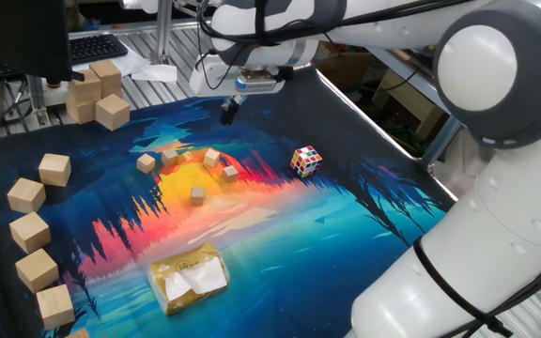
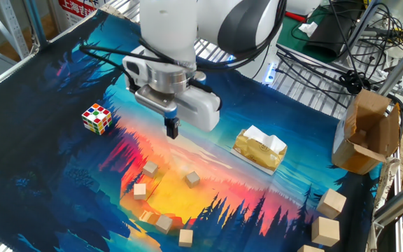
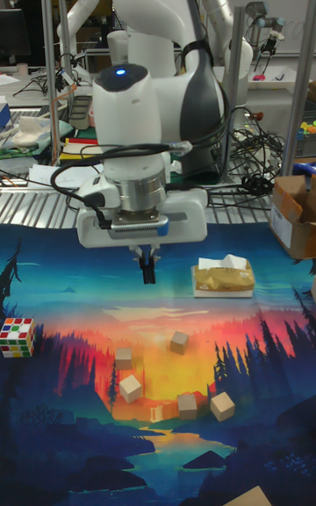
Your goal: Stack the blocks in a vertical line of five
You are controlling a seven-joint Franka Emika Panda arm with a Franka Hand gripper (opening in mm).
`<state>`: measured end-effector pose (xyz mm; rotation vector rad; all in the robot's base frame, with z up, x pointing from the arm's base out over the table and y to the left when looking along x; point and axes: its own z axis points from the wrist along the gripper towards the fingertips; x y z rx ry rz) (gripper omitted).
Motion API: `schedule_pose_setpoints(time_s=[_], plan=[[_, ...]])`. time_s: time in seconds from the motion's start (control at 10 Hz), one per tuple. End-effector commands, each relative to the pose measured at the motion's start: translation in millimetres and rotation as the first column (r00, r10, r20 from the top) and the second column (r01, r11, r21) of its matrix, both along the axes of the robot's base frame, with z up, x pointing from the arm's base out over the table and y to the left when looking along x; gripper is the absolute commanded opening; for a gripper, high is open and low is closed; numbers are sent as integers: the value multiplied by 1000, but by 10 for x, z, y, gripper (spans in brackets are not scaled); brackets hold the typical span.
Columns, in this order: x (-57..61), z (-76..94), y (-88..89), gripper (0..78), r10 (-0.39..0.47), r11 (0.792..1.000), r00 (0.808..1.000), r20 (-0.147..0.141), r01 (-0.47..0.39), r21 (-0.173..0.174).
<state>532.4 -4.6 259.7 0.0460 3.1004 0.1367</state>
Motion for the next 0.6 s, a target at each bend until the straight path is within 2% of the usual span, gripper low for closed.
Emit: schedule_pose_setpoints(time_s=[0.1, 0.3, 0.4, 0.6], plan=[[52, 19, 1, 0, 2, 999, 1000, -5, -2, -49], [57, 19, 1, 0, -5, 999, 1000, -12, 4, -54], [57, 19, 1, 0, -7, 997, 1000, -14, 6, -73], [57, 19, 1, 0, -12, 997, 1000, -16, 11, -76]])
